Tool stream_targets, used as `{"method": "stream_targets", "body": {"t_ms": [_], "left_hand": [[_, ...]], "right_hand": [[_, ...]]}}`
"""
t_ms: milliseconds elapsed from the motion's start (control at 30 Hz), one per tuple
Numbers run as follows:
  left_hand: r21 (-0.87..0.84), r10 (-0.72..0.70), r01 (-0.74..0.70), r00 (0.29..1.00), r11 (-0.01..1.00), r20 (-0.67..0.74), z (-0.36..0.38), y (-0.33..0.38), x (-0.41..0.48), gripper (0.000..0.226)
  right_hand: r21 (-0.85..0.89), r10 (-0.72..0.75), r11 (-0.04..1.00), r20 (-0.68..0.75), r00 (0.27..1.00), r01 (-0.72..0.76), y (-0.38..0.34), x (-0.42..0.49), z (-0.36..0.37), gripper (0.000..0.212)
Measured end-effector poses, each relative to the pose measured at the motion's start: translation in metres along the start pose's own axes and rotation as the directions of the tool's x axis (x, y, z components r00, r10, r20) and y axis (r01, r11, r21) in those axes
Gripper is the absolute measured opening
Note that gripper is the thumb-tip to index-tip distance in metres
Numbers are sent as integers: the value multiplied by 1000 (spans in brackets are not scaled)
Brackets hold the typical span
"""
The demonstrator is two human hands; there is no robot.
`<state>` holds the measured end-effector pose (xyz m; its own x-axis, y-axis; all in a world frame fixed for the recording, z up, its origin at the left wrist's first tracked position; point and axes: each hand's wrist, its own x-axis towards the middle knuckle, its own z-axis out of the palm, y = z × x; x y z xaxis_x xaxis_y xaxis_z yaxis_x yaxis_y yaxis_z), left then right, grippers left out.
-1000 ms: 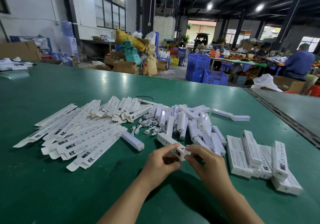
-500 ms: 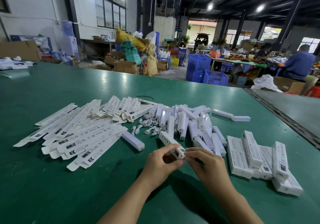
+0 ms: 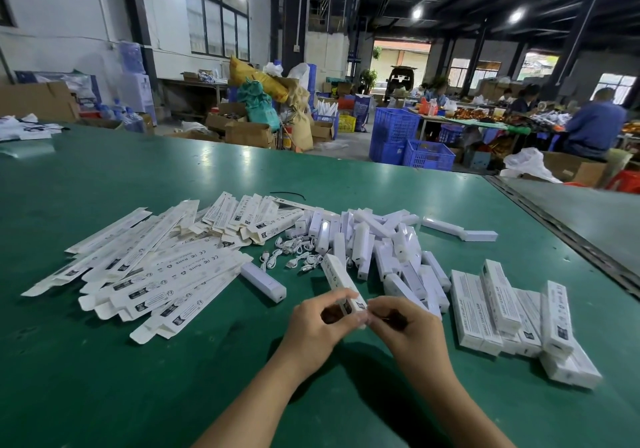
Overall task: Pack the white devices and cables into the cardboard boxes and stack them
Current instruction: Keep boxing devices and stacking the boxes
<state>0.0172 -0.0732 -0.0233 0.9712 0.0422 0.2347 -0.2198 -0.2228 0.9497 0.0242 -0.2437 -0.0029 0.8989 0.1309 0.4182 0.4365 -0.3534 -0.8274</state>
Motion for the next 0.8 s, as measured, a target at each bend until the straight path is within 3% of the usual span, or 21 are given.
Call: {"method": "stream_targets", "body": {"t_ms": [67, 133, 267, 333, 433, 533, 667, 800], "left_hand": [[-18, 22, -22, 1000, 1000, -13, 1, 2, -1, 42], [-37, 46, -47, 998, 998, -30, 3, 4, -3, 44], [-5, 108, -109, 993, 994, -54, 6, 9, -6, 42], [-30, 118, -118, 993, 993, -18, 6, 10, -7, 44], [-23, 127, -125, 990, 992, 57, 8, 10, -6, 55], [-60, 113, -107, 988, 992, 107, 13, 9, -6, 81], [-39, 84, -81, 993, 996, 87, 13, 4, -6, 90], [-55, 51, -47, 996, 997, 72, 13, 5, -8, 92]], "right_hand": [[37, 78, 996, -9, 997, -78, -1, -1, 2, 20], [181, 171, 967, 60, 983, -179, -2, -2, 4, 25], [452, 318, 768, 344, 883, -453, -7, -3, 8, 45], [482, 349, 720, 370, 861, -499, -6, -3, 9, 47], [580, 383, 651, 307, 871, -490, -10, 0, 8, 40], [669, 461, 641, 55, 886, -375, -19, 10, -12, 24], [669, 579, 659, -158, 800, -344, -9, 20, -48, 17], [818, 730, 453, -112, 674, -354, 4, 21, -62, 18]]}}
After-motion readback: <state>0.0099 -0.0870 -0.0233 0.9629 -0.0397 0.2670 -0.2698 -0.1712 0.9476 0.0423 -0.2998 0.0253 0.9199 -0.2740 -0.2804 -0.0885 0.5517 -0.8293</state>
